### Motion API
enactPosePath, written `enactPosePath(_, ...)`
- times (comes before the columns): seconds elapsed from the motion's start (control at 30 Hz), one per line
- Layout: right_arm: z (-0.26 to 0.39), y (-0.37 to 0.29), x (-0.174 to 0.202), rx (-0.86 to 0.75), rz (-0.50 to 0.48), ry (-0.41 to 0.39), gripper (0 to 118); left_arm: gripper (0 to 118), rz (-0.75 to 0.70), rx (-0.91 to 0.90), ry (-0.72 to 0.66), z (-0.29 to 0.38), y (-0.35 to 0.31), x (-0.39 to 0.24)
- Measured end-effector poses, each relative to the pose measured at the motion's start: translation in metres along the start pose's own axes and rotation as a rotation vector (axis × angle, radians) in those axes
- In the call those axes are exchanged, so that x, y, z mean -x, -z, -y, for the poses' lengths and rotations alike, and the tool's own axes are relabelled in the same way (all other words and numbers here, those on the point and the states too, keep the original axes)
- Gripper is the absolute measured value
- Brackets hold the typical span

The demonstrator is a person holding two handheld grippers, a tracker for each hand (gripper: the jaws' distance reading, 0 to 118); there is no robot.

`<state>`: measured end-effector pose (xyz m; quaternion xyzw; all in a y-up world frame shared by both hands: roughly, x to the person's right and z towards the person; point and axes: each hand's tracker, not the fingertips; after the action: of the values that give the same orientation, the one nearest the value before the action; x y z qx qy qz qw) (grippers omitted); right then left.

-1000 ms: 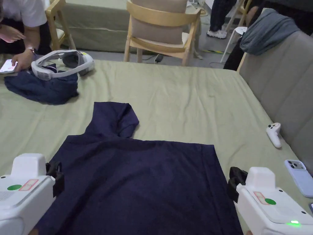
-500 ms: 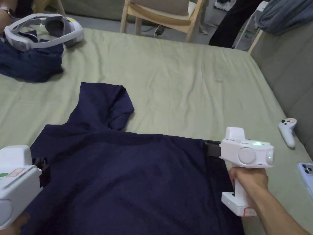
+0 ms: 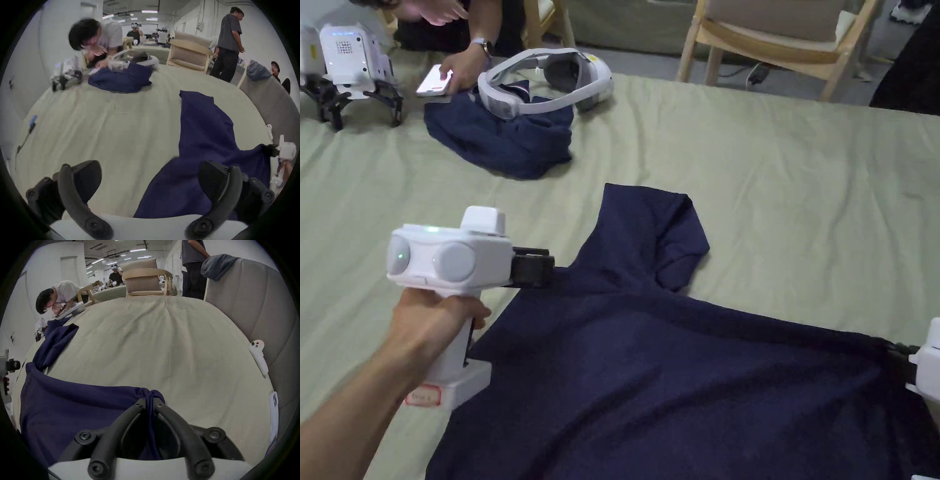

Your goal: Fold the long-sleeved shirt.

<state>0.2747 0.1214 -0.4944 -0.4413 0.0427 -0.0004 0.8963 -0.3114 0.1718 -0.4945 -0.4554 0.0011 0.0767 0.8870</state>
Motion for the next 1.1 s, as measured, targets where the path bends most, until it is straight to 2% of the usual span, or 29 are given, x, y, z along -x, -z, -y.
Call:
enactPosePath(0.07,-0.001,0.0,0.0,0.002,0.002,0.002,6,81,0.13,0.052,-0.019,-0.008,0.012,-0.003)
enactPosePath(0.1,-0.001,0.0,-0.001,0.004,0.0,-0.002,6,78,0.185,0.092,0.0,-0.008,0.016,-0.004)
enactPosePath(0.2,-0.002,0.0,-0.003,0.007,-0.012,0.003,6,88,0.222,0.126,0.078,-0.004,0.025,-0.013)
enactPosePath(0.23,-0.002,0.0,-0.004,0.008,-0.015,0.008,6,86,0.212,0.129,0.093,-0.003,0.029,-0.013)
enactPosePath(0.27,-0.002,0.001,-0.006,0.009,-0.017,0.011,6,75,0.201,0.134,0.095,-0.003,0.033,-0.014)
enactPosePath(0.33,-0.002,0.001,-0.006,0.01,-0.016,0.011,6,23,0.229,0.165,0.052,-0.003,0.035,-0.011)
enactPosePath(0.37,-0.002,0.001,-0.006,0.01,-0.015,0.012,6,11,0.26,0.179,0.015,-0.001,0.037,-0.011)
enactPosePath(0.53,-0.004,-0.009,-0.005,0.008,-0.017,0.044,5,7,0.219,0.124,0.109,0.01,0.025,-0.023)
enactPosePath(0.63,-0.008,-0.036,-0.005,-0.081,-0.036,0.086,4,6,0.273,0.037,0.036,0.009,-0.007,-0.021)
enactPosePath(0.77,-0.014,-0.103,0.006,-0.215,-0.091,0.071,3,6,0.306,-0.102,0.026,0.01,-0.071,-0.022)
enactPosePath(0.9,-0.019,-0.18,0.009,-0.361,-0.141,0.105,3,6,0.308,-0.24,0.04,0.012,-0.15,-0.023)
enactPosePath(1.03,-0.037,-0.254,0.016,-0.489,-0.15,0.056,3,6,0.291,-0.386,0.09,0.0,-0.23,-0.031)
enactPosePath(1.1,-0.052,-0.293,0.016,-0.568,-0.161,0.065,3,6,0.273,-0.471,0.106,-0.012,-0.272,-0.034)
